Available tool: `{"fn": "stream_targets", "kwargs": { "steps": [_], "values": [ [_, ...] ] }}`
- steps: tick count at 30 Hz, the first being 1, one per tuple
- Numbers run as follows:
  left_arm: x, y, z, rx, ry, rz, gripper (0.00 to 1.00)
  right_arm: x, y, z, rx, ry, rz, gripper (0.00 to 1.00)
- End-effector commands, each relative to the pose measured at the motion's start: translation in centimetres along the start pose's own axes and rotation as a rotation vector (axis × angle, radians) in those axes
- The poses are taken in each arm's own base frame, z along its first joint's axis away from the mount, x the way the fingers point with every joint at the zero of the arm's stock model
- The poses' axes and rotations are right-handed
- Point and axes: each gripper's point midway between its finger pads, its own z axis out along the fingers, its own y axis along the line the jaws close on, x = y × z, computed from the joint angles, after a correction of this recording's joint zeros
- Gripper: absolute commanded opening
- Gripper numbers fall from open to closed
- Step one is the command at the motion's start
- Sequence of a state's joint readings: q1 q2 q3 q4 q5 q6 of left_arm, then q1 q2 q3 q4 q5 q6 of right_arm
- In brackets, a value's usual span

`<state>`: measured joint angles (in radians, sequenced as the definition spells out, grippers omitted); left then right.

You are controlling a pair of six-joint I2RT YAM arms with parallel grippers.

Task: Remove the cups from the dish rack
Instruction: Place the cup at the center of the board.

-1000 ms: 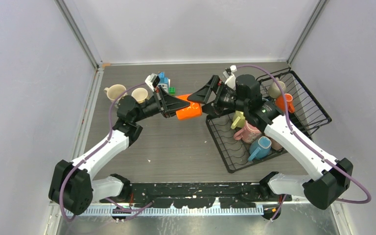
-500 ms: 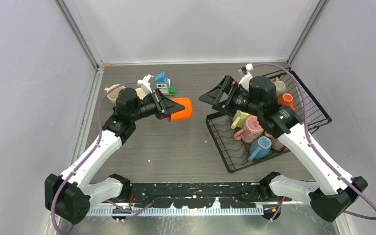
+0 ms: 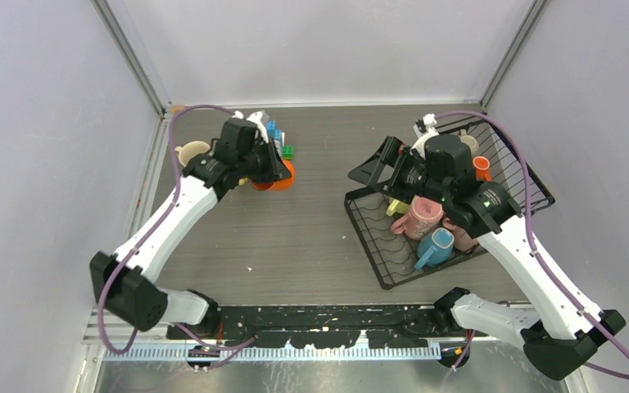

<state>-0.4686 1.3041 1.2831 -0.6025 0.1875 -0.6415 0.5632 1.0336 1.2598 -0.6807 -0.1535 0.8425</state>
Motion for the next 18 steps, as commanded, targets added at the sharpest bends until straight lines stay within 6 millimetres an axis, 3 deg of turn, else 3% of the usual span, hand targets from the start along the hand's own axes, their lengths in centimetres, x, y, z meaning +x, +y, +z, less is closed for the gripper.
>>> {"fn": "stream_targets", "kwargs": {
  "steps": [1,9,18],
  "values": [
    [-1.6,3.2,1.9,-0.181,-0.006,0.136,0.00,-1.4,0.8,-2.3,-0.008,-0.070,-0.050,1.00],
    [-3.1,5.3,5.9,-0.336,0.062,0.231,0.00,-1.3,0.4,-3.6,0.018,-0.072,-0.071,1.00],
    [-3.3,7.7,10.1,-0.445,0.154,0.285,0.00,-1.2,0.4,-4.5,0.014,-0.080,-0.069,1.00]
  ]
}}
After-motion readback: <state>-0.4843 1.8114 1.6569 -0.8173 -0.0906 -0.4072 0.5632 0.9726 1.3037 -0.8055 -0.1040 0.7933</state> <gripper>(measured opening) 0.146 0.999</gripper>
